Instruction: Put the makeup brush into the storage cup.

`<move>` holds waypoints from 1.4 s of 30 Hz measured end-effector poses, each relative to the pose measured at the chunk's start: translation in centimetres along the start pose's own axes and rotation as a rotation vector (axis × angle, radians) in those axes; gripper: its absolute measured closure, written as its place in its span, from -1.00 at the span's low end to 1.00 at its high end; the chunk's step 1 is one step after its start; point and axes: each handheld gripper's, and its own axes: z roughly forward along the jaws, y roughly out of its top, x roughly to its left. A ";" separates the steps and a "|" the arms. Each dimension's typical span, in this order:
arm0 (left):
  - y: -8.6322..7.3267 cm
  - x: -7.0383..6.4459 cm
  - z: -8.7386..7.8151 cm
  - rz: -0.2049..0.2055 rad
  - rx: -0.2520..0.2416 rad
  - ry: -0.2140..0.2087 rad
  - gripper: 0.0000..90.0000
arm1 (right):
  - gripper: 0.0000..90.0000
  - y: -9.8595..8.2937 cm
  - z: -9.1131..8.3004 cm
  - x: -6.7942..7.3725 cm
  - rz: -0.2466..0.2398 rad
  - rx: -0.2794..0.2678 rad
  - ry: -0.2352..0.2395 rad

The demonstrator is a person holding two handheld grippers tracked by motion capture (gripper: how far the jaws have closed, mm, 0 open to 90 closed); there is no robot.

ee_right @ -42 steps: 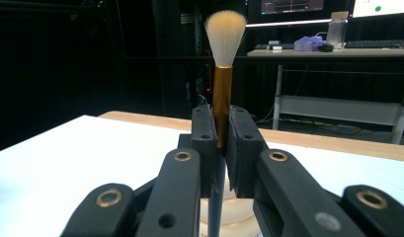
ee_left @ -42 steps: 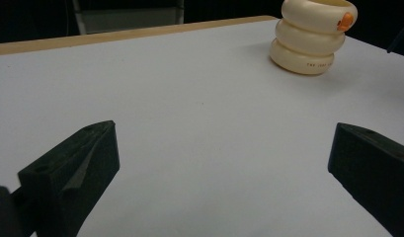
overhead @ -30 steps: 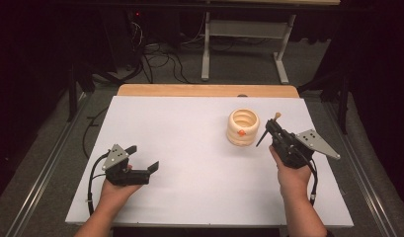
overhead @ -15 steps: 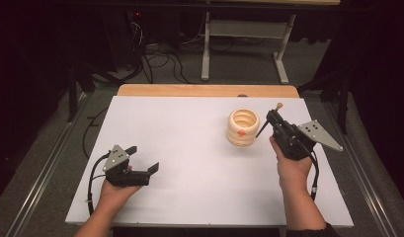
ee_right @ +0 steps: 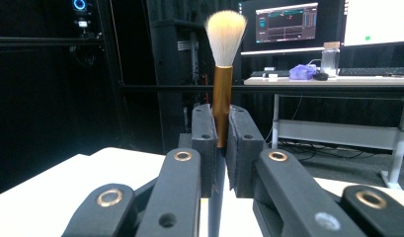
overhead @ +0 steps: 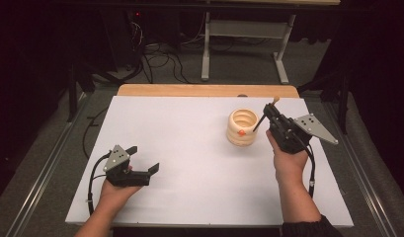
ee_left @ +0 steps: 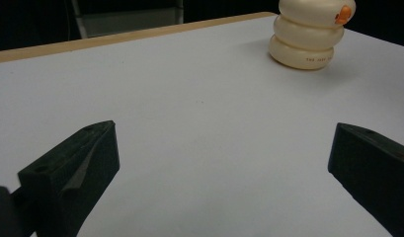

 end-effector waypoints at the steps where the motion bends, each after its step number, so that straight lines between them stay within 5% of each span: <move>1: 0.0 0.0 0.0 0.000 0.000 0.000 -1.00 | 0.91 0.0 0.1 0.1 0.003 0.002 0.001; 18: 0.1 0.2 -0.3 -0.010 -0.010 0.000 -1.00 | 0.91 0.2 3.0 0.5 -0.029 0.024 -0.004; 42: 0.1 0.1 -0.3 -0.008 -0.018 -0.011 -1.00 | 0.91 -0.3 4.9 -0.1 -0.029 0.063 -0.031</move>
